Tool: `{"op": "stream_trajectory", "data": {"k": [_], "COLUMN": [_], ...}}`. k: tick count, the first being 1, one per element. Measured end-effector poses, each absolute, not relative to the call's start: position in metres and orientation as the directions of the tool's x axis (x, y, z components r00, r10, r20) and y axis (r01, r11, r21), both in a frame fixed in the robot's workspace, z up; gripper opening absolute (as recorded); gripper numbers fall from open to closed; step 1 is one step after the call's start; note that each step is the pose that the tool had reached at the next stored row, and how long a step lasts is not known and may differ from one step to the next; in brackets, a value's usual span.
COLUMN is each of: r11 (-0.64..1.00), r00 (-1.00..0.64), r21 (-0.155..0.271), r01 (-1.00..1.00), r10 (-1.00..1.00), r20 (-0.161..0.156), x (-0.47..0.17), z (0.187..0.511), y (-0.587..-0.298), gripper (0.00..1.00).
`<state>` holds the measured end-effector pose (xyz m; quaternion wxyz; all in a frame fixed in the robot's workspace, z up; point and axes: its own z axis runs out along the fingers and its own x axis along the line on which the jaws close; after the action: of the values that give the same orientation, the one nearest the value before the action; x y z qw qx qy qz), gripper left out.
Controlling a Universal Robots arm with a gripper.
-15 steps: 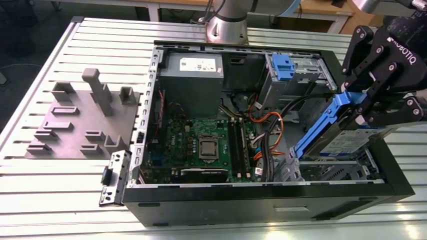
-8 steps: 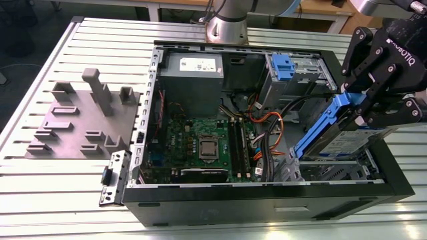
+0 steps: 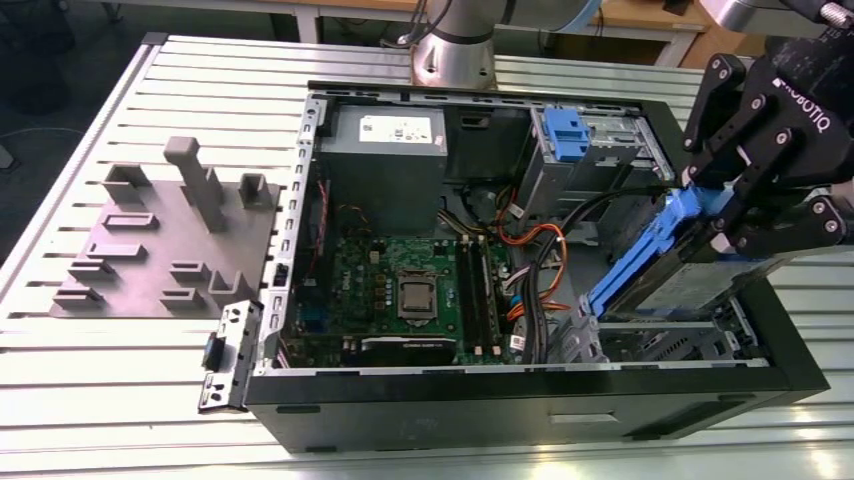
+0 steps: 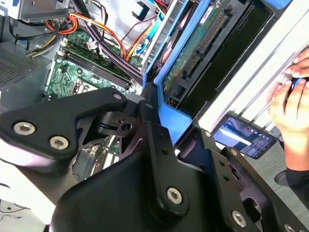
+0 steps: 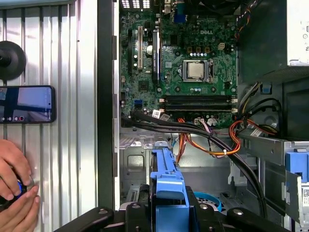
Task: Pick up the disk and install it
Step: 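Insert the disk into the insertion slot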
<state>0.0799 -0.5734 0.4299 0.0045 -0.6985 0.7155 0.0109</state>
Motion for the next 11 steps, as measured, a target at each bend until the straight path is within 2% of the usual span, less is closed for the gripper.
{"op": "stream_trajectory", "data": {"k": [2, 3, 11], "r11": [0.024, 0.024, 0.024], "r00": [-0.024, -0.024, -0.024], "r21": [0.009, 0.009, 0.009], "r01": [-1.0, -1.0, -1.0], "r10": [-0.999, -0.999, -0.999], "r20": [-0.022, -0.022, -0.022], "x": [0.08, 0.08, 0.08], "z": [0.427, 0.425, 0.41], "y": [-0.574, -0.574, -0.575], "gripper": [0.38, 0.44, 0.44]}}
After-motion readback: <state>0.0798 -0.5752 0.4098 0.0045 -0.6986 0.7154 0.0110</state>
